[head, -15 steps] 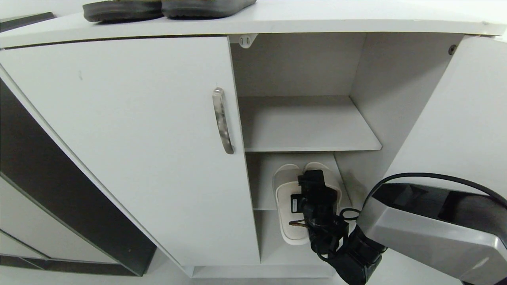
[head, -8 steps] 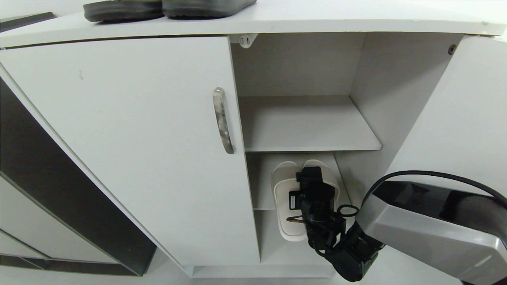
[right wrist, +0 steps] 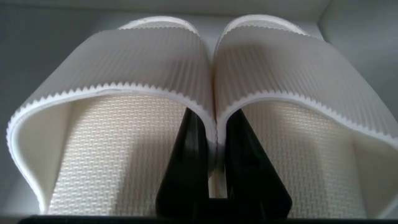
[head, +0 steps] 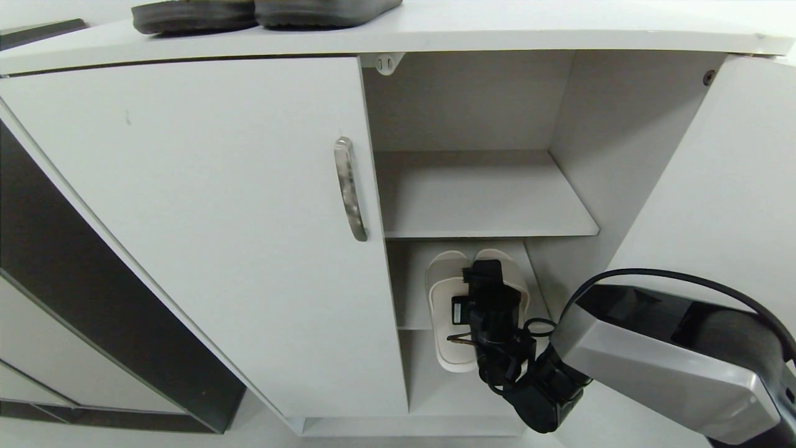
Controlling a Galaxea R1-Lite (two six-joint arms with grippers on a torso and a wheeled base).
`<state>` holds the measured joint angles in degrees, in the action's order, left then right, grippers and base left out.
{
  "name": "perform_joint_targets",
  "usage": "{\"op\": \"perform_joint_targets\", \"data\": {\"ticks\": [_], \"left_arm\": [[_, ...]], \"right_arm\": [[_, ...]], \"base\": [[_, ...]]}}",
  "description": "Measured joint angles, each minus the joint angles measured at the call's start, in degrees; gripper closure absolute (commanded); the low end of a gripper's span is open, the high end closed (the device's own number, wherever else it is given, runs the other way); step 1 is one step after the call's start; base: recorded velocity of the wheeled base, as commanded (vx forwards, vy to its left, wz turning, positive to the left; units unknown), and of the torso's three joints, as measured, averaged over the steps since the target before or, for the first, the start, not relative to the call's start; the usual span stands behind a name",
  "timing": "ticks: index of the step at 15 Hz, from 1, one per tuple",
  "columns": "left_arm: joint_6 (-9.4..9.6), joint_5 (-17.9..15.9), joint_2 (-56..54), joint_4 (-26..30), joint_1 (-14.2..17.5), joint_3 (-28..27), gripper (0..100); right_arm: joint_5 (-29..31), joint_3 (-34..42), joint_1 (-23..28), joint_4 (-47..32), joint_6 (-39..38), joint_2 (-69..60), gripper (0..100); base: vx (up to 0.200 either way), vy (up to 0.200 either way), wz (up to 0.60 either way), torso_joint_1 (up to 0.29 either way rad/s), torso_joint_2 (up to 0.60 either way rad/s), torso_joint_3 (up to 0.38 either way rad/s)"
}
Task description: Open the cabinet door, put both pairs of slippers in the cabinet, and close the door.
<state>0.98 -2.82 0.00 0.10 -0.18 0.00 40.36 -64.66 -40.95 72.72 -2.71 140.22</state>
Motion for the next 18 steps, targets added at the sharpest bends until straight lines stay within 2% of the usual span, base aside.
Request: {"op": "perform_joint_targets", "data": {"ticks": [12,18], "left_arm": [[0.0,0.0,0.0,0.0,0.0,0.0,100],[0.0,0.0,0.0,0.0,0.0,0.0,100]], "right_arm": [[0.0,-1.4,0.2,-0.3,0.0,1.8,100],[-0.1,-6.7,1.5,-5.1,0.1,2.1,100]], "base": [[0.0,0.0,0.0,0.0,0.0,0.0],[0.0,0.0,0.0,0.0,0.0,0.0]]}}
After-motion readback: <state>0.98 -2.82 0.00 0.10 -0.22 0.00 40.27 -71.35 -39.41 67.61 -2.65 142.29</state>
